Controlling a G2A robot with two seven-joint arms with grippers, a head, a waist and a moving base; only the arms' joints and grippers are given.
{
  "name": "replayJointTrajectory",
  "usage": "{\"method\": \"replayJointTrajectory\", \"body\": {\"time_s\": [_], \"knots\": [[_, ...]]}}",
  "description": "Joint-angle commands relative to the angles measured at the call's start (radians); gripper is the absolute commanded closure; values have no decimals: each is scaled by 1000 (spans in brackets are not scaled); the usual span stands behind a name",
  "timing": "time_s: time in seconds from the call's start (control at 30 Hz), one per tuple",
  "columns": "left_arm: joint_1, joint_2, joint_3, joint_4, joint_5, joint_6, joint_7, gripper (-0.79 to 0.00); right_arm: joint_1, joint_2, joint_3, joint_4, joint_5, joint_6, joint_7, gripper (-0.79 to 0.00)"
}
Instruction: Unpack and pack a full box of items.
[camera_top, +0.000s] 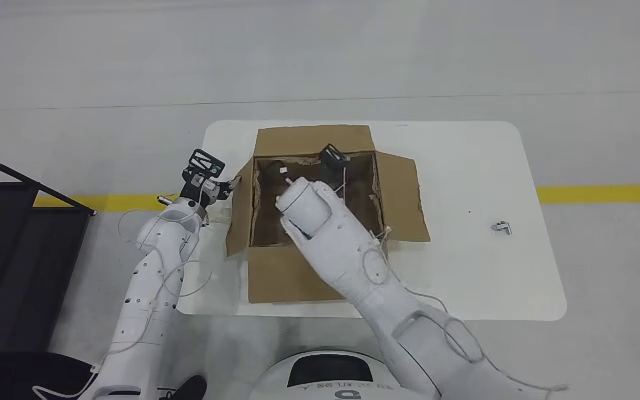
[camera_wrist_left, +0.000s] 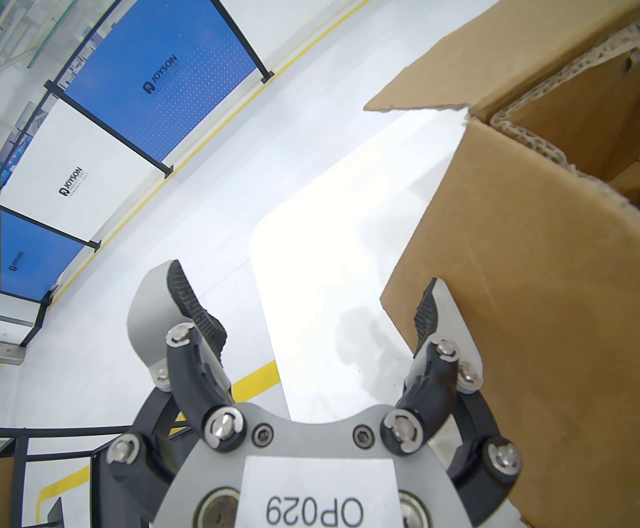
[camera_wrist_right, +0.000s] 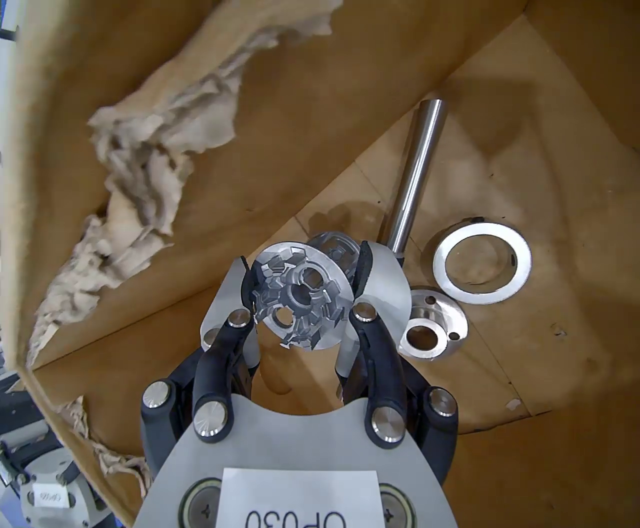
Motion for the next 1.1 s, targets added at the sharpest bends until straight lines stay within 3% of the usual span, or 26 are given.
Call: {"method": "replayJointTrajectory", "body": {"time_s": [0.0,0.03,0.23,0.3,0.4,0.53,0.6,0.67,0.73,0.9,1.0,1.07], "knots": [[0,0,0,0,0,0,0,-785,16,-4,2,25,40,-2,-27,-376],[0,0,0,0,0,0,0,-785,22,-6,4,33,60,-4,-39,-785],[0,0,0,0,0,0,0,-785,31,-6,-1,31,120,4,-94,-785],[0,0,0,0,0,0,0,-785,7,3,17,-23,121,4,-104,-785],[0,0,0,0,0,0,0,-785,-95,33,56,-225,87,4,-93,-785],[0,0,0,0,0,0,0,-785,-356,96,106,-714,-63,4,-9,-785],[0,0,0,0,0,0,0,-785,-488,151,137,-988,-126,4,54,-785],[0,0,0,0,0,0,0,-785,-689,204,146,-1296,-179,-3,104,-785],[0,0,0,0,0,0,0,-785,-817,225,157,-1449,-226,-42,93,-785],[0,0,0,0,0,0,0,-785,-949,248,221,-1463,-166,-235,-83,-785],[0,0,0,0,0,0,0,-785,-987,244,248,-1463,-64,-260,-225,-785],[0,0,0,0,0,0,0,-785,-990,243,250,-1463,-33,-262,-243,-785]]}}
